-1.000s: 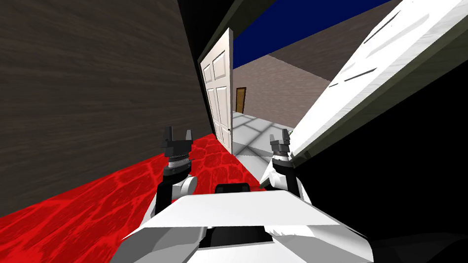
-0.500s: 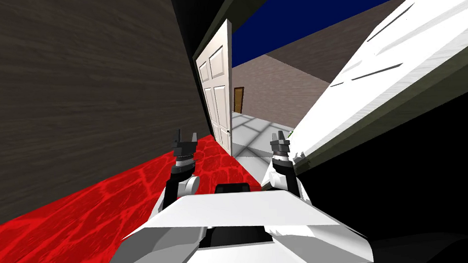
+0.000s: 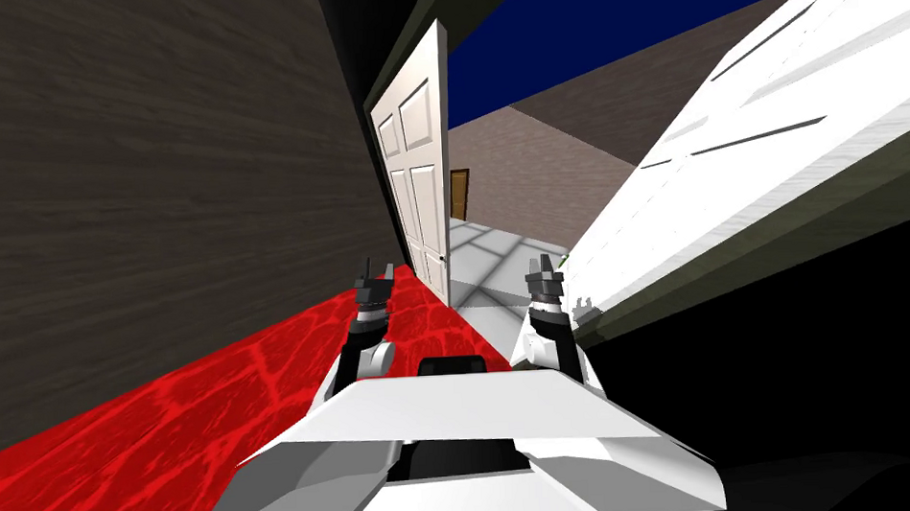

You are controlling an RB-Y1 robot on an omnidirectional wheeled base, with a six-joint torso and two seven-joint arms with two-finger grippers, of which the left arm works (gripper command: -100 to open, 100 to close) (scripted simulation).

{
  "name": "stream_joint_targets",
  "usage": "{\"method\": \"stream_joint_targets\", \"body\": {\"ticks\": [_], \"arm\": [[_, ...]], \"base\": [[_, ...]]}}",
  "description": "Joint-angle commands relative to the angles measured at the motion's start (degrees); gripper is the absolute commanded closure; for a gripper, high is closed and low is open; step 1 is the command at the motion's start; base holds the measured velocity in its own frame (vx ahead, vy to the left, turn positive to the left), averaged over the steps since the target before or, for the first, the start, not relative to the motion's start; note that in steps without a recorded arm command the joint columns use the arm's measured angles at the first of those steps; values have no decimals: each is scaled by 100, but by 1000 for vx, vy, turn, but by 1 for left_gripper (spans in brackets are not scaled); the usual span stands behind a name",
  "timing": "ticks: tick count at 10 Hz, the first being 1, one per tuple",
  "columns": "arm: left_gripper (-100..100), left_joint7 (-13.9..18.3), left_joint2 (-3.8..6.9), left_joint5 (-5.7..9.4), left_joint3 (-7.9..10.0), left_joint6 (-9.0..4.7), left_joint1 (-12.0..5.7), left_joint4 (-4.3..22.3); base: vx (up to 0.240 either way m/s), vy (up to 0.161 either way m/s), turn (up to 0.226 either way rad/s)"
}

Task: Push the door open

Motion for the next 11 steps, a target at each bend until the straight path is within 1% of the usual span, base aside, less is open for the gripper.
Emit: {"method": "stream_joint_targets", "body": {"ticks": [1,4,11], "arm": [[-100,-7,21,-20,-58,-38,-53,222],[-100,-18,60,-57,-166,-98,-156,637],[-100,-48,138,-154,-454,-256,-429,1737]], "base": [[101,43,-109],[95,68,-90],[89,81,-103]]}}
